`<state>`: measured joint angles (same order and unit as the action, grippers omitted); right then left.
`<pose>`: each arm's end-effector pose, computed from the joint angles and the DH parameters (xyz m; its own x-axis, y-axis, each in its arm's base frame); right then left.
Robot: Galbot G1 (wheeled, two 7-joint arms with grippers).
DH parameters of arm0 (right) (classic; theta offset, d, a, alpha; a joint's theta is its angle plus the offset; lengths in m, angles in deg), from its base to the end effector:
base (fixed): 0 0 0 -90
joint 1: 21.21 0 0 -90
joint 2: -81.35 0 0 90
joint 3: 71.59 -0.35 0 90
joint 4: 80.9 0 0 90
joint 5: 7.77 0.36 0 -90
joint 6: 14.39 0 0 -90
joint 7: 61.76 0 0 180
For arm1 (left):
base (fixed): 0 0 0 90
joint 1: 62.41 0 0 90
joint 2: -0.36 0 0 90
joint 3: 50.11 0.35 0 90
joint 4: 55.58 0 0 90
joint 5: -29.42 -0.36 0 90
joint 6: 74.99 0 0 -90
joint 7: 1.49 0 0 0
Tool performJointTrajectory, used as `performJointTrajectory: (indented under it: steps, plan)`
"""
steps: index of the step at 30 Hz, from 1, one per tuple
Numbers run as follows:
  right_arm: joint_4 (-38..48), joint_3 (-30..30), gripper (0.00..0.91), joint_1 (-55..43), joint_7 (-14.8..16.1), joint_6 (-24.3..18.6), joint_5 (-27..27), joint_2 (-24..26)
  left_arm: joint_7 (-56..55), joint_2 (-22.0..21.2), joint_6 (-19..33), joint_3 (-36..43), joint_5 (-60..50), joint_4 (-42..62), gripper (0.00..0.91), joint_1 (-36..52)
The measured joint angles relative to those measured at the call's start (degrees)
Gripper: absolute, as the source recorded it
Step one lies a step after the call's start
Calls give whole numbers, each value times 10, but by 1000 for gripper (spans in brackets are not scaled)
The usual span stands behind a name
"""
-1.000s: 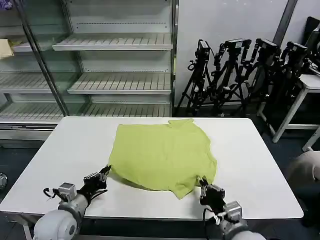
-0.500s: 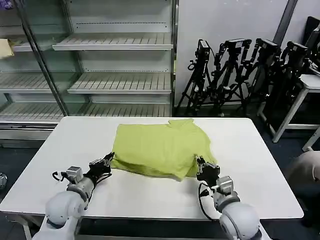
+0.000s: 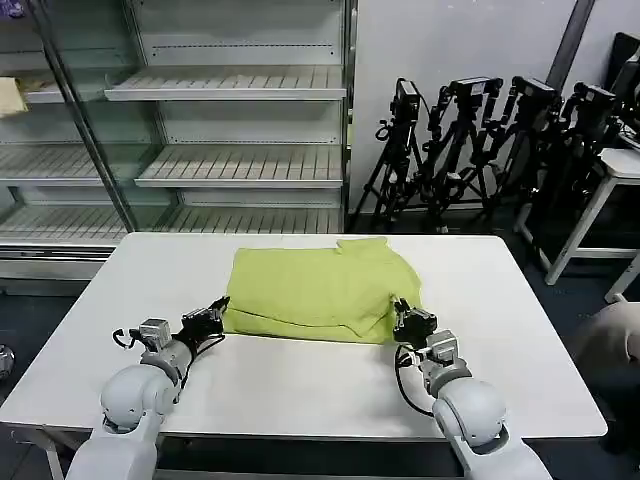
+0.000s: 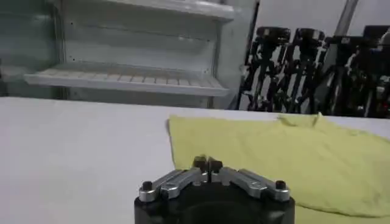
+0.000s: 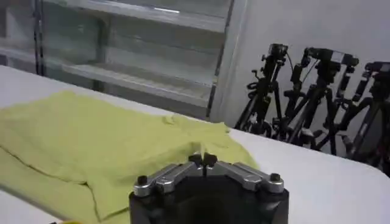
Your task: Fold and organize the clothes.
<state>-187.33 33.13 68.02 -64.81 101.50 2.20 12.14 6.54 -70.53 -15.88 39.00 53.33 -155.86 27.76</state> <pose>0.3375 -0.0061 -0.2586 -0.9508 -0.1959 0.2399 -0.2450 0.9496 -0.1955 0.3550 0.0988 -0.2672 -0.9150 0.2202 0.3381 0.1880 0.9741 -0.1255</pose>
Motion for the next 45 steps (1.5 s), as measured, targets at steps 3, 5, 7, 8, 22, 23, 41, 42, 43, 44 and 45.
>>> performJointTrajectory:
  steps: [3,5,7,8,22,23,41,42,43,44,45]
  plan:
    - [11,-1,0,-6,0,-2,0,-2,2,-1,0,0,-2,5,10,3]
    - [18,-2,0,-9,0,-2,-1,-3,3,-2,0,0,-2,7,10,6]
    - [22,-3,0,-11,1,-2,0,-3,3,-2,1,0,-2,10,10,8]
    - [24,-3,0,-11,1,-3,0,-3,4,-2,1,0,-2,11,10,9]
    - [51,3,574,-24,0,-4,0,-13,9,-2,6,5,-8,29,91,21]
    - [54,3,907,-26,-2,-3,0,-14,10,-2,6,5,-8,30,907,22]
    - [4,-31,907,12,-33,33,35,1,-3,10,-4,5,-35,-10,907,-5]
    - [-2,-33,907,18,-33,36,36,3,-5,10,-5,6,-37,-16,907,-10]
    - [-7,-36,907,24,-33,38,38,4,-5,10,-7,6,-40,-21,907,-15]
    - [-12,-39,907,32,-33,40,39,5,-6,11,-9,6,-44,-25,907,-20]
    - [-15,-42,907,38,-33,42,41,7,-7,12,-10,6,-47,-28,907,-25]
